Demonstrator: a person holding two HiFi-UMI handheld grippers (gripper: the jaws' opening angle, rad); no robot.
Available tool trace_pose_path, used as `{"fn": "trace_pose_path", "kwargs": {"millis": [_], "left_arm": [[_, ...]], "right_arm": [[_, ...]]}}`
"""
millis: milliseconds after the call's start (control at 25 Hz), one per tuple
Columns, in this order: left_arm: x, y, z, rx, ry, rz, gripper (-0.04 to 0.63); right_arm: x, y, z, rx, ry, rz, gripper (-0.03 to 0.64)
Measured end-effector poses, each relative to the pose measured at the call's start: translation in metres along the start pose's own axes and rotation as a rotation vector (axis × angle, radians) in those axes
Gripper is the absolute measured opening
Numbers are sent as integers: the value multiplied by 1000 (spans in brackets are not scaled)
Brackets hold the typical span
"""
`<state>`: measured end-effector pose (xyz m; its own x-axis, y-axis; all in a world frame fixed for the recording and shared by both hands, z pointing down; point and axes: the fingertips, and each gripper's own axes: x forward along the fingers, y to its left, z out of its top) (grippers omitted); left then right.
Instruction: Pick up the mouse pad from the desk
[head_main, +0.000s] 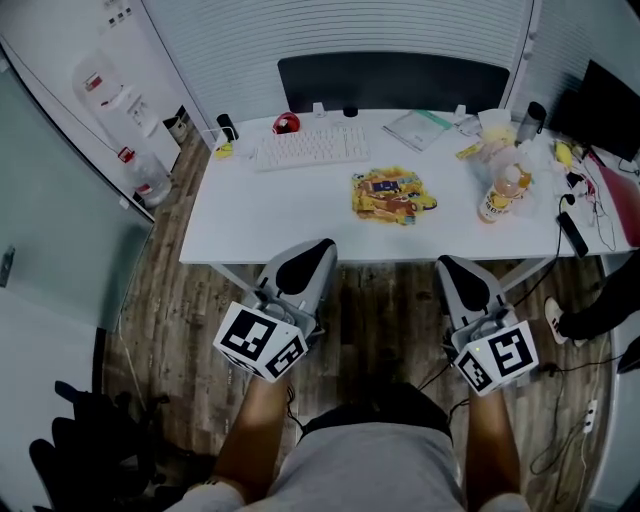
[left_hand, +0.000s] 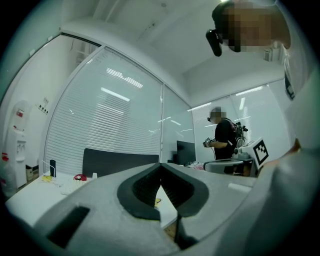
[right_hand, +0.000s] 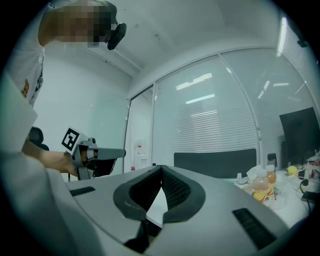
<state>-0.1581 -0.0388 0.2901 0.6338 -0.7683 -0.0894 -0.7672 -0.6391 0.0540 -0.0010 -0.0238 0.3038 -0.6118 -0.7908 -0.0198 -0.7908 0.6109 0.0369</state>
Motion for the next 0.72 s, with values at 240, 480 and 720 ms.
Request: {"fn": "trace_pose_path", "kwargs": {"millis": [240, 480, 720], "left_arm": [[25, 18, -17, -2, 40, -1, 15], [56, 46, -47, -23, 126, 50, 15], [101, 80, -85, -48, 233, 103, 16]], "right_arm": [[24, -21, -17, -13, 44, 6, 12], [57, -54, -41, -16, 105, 13, 12], [96, -94, -70, -7, 173, 20, 12]]}}
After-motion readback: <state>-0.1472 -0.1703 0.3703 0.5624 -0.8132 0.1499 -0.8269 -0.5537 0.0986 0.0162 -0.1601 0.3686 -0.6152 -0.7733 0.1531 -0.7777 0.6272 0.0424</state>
